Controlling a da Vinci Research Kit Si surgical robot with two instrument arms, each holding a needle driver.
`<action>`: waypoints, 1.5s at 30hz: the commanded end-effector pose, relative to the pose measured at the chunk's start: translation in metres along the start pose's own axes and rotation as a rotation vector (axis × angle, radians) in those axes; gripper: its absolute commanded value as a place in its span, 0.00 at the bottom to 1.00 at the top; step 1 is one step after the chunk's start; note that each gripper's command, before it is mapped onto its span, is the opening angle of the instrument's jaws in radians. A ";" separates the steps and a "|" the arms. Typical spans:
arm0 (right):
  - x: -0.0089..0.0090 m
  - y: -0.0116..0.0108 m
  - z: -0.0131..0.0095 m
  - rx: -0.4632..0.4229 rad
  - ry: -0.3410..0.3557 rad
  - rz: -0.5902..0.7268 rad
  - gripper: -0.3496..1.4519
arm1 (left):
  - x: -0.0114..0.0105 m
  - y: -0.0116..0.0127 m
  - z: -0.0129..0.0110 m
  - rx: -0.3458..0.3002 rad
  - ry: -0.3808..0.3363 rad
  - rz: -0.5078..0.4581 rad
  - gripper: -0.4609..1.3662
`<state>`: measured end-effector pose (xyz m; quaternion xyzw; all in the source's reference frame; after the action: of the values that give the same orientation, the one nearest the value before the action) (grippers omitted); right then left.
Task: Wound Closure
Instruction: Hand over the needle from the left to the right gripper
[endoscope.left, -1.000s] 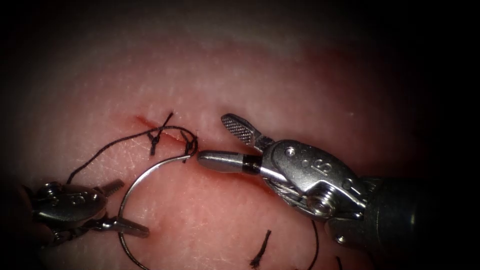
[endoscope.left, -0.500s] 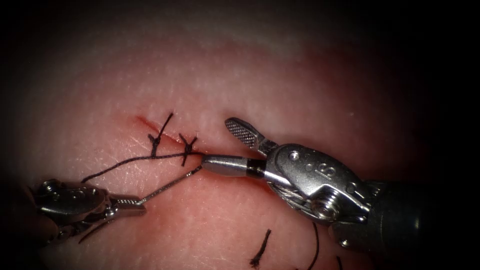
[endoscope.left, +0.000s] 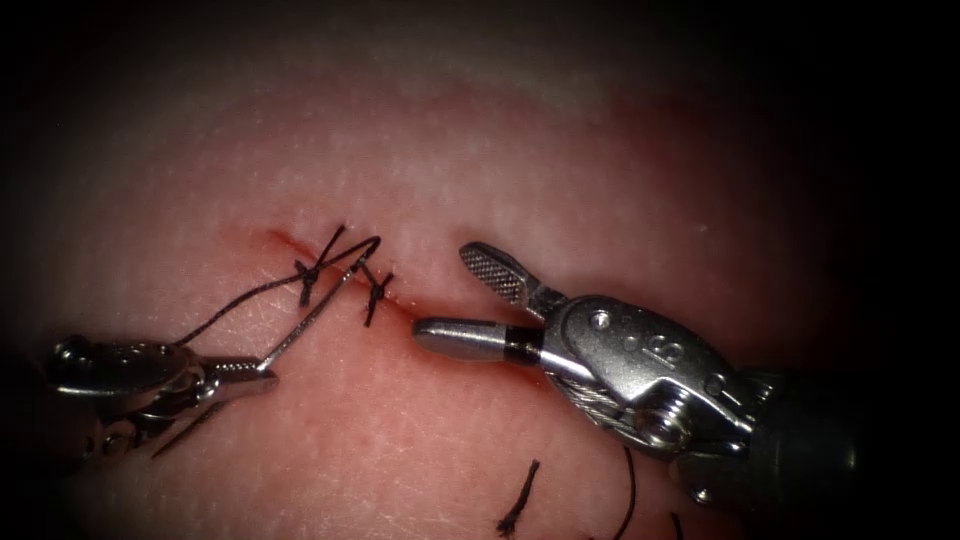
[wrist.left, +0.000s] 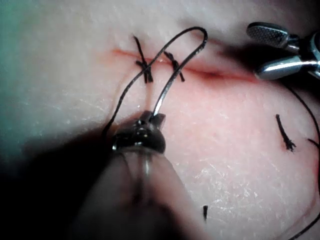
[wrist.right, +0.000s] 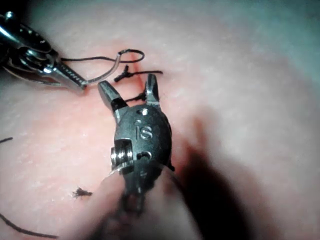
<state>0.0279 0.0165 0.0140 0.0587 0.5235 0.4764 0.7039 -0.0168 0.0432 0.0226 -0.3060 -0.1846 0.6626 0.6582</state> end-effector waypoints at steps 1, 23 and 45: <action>0.0000 0.0001 0.0000 0.000 0.000 0.011 0.72 | 0.0001 0.0002 0.0000 -0.016 0.018 -0.008 0.06; -0.0012 0.0031 0.0003 -0.066 0.049 0.418 0.85 | 0.0051 0.0047 0.0016 -0.070 0.294 -0.006 0.06; -0.0007 0.0022 0.0025 -0.052 0.088 0.457 0.86 | 0.0041 0.0072 0.0038 -0.091 0.297 -0.012 0.06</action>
<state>0.0285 0.0182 0.0168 0.1343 0.5125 0.6405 0.5560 -0.0246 0.0473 0.0201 -0.4269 -0.1146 0.5974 0.6692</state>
